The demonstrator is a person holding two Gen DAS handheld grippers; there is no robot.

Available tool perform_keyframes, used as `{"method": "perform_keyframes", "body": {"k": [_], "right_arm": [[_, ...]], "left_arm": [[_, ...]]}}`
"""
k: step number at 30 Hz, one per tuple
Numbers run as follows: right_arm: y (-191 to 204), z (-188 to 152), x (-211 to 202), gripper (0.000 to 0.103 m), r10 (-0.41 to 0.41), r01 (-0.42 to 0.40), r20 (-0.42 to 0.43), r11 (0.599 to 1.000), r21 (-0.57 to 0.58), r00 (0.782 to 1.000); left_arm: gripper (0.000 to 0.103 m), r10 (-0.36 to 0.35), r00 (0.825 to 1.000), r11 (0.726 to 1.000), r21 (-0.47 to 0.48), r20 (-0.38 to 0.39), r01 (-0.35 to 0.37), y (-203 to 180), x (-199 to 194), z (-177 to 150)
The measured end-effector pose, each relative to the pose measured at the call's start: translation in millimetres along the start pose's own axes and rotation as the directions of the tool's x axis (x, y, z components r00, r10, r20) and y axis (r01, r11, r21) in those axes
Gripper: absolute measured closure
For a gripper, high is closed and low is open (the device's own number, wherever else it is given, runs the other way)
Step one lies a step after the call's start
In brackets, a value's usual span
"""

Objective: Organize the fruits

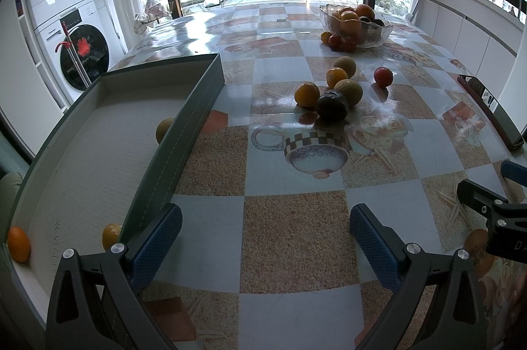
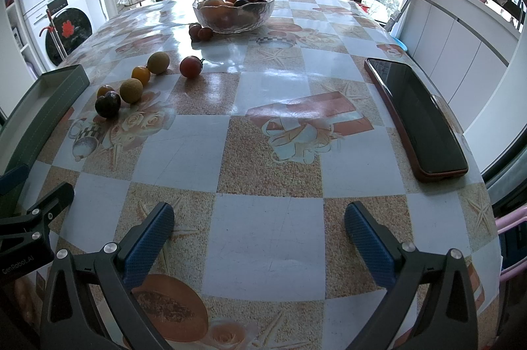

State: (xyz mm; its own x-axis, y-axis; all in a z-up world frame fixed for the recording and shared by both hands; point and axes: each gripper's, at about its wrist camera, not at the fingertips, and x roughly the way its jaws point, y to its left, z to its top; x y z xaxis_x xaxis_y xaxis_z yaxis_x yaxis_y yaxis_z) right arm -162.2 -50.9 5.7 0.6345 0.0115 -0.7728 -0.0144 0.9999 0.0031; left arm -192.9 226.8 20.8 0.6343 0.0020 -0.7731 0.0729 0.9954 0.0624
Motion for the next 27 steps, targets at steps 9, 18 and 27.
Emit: {"method": "perform_keyframes", "body": {"k": [9,18,27], "right_arm": [[-0.1,-0.1,-0.1,0.0,0.0,0.0,0.0,1.0,0.0,1.0],[-0.3,-0.5,-0.4,0.0,0.0,0.0,0.0,1.0,0.0,1.0],[-0.2,4.7,2.4,0.0,0.004,-0.004,-0.025,1.0,-0.01,1.0]], "left_arm": [[0.001,-0.001,1.0,1.0,0.0,0.0,0.001,0.2,-0.8,-0.7],[0.001,0.0,1.0,1.0,0.0,0.0,0.0,0.2,-0.1,-0.3],[0.001,-0.001,1.0,1.0,0.0,0.0,0.001,0.3,-0.4,-0.6]]}}
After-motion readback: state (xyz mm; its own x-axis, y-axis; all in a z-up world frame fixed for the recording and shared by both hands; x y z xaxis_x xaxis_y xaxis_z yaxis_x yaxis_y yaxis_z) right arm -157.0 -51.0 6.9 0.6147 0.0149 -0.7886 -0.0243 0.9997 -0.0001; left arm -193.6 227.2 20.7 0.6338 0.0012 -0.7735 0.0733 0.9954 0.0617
